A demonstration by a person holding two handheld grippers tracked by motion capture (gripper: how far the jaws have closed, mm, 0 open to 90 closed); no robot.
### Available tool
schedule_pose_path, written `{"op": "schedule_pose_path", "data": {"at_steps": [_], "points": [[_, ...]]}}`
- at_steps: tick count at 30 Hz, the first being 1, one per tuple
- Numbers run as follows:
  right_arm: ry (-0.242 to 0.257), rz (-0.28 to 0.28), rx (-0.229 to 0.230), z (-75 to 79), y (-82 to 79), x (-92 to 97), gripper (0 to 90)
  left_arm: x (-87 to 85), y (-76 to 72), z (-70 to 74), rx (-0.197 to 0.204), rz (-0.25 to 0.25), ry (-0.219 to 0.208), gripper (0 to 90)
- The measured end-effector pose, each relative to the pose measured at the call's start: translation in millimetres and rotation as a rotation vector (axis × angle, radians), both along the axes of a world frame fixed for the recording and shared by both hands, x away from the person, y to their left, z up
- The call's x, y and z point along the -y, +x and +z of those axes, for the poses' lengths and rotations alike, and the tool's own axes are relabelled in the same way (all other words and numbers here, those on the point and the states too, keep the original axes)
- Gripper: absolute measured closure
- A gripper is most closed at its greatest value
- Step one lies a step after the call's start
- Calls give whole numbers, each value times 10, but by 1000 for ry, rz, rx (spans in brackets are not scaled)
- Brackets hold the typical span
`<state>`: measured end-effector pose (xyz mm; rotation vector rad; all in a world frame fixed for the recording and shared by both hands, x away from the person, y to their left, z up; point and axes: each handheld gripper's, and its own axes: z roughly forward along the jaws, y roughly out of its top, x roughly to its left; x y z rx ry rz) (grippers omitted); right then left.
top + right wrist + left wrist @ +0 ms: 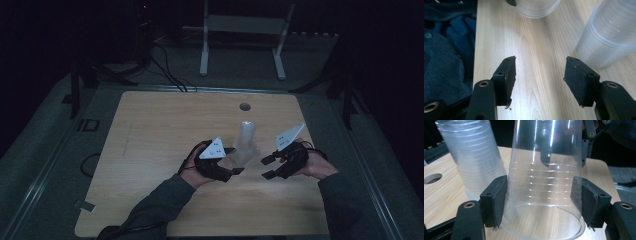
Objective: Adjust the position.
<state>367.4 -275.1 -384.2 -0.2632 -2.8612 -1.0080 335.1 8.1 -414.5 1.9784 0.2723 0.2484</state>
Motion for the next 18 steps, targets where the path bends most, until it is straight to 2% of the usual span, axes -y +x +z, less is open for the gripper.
{"op": "schedule_pose_path", "data": {"at_steps": [1, 3, 6, 18], "points": [[0, 0, 0, 0, 0, 0, 419, 0, 0, 0, 0, 0, 0, 315], [-39, 1, 8, 10, -7, -20, 419, 15, 0, -3, -1, -8, 11, 315], [-68, 6, 20, 27, -14, -41, 421, 25, 3, -2, 1, -14, 27, 315], [-150, 11, 83, 179, -61, -84, 413, 79, 4, -26, 6, -41, 92, 315]]}}
